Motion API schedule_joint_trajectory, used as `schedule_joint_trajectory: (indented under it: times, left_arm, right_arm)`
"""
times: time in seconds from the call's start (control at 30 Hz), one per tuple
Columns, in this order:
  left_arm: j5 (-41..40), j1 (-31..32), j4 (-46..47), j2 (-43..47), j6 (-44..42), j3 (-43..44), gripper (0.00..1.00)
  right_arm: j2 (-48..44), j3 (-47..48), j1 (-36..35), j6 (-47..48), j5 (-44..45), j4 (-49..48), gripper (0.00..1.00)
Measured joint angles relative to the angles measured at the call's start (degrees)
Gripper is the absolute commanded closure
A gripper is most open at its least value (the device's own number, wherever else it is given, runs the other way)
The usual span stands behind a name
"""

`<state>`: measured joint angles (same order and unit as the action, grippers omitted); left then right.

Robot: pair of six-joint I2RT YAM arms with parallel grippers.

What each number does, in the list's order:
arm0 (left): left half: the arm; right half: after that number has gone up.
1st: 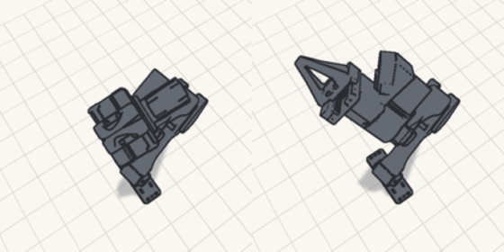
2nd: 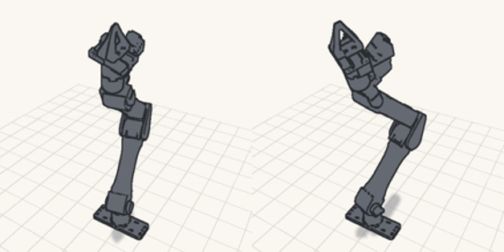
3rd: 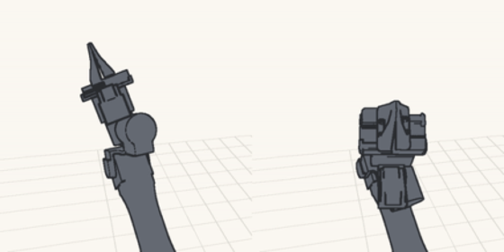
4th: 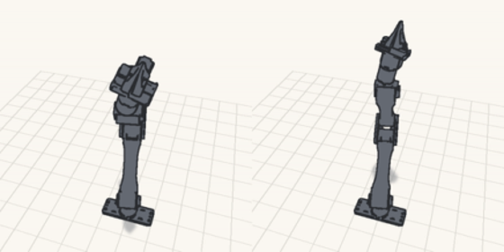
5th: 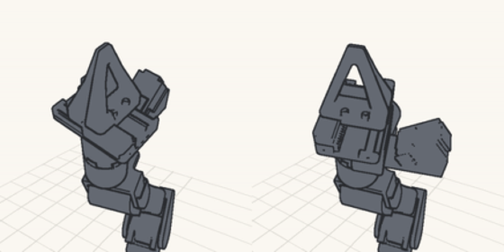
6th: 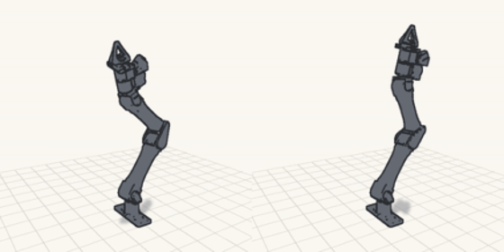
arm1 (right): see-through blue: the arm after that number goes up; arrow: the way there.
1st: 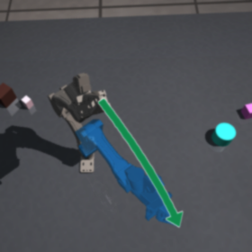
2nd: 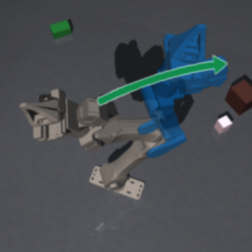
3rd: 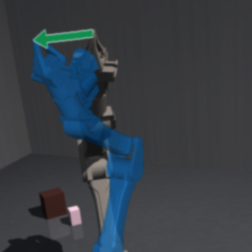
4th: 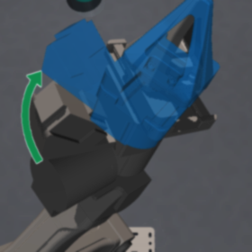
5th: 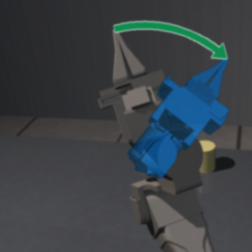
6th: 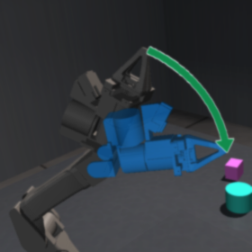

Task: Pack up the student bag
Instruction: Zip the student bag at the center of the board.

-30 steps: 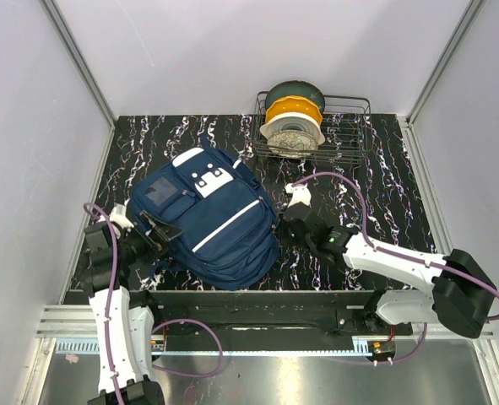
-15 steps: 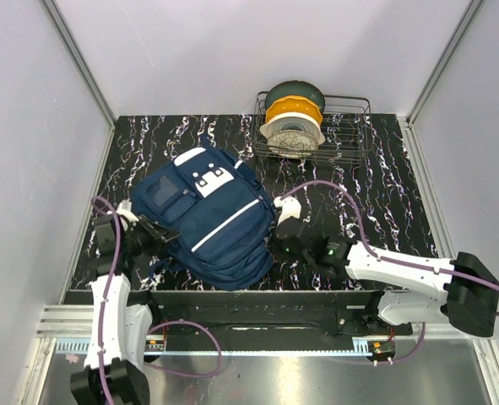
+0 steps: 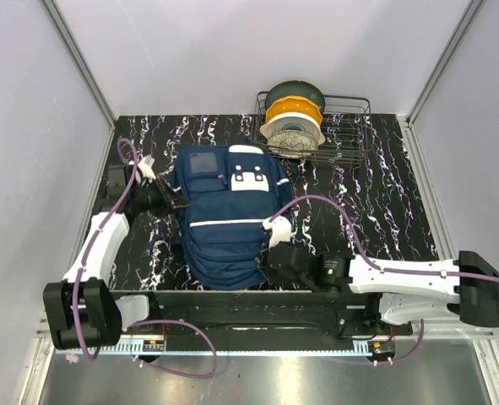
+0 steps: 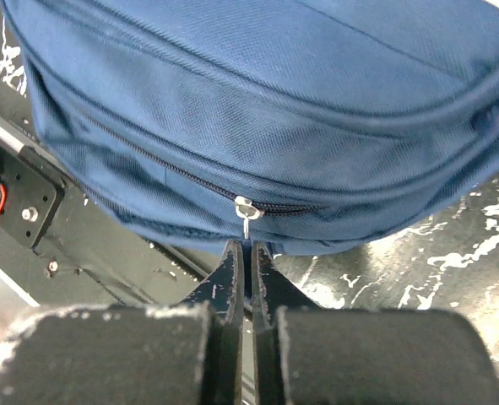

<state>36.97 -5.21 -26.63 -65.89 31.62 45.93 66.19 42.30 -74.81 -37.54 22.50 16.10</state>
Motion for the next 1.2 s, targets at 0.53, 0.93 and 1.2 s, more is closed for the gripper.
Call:
schedule_joint_trajectory:
  times: [0.53, 0.93, 1.2]
  left_arm:
    - [-9.2, 1.4, -1.0, 22.8, 2.2, -2.7, 0.08]
    - [-11.4, 9.2, -4.3, 38.1, 15.8, -22.6, 0.17]
    - [-13.6, 14.3, 4.5, 37.5, 22.3, -27.9, 0.83]
  right_arm:
    - [9.7, 5.3, 2.7, 2.3, -2.8, -2.3, 1.00]
    - [11.7, 8.3, 9.5, 6.6, -12.0, -1.7, 1.00]
    - [13.4, 10.0, 10.0, 7.3, -14.1, -1.6, 1.00]
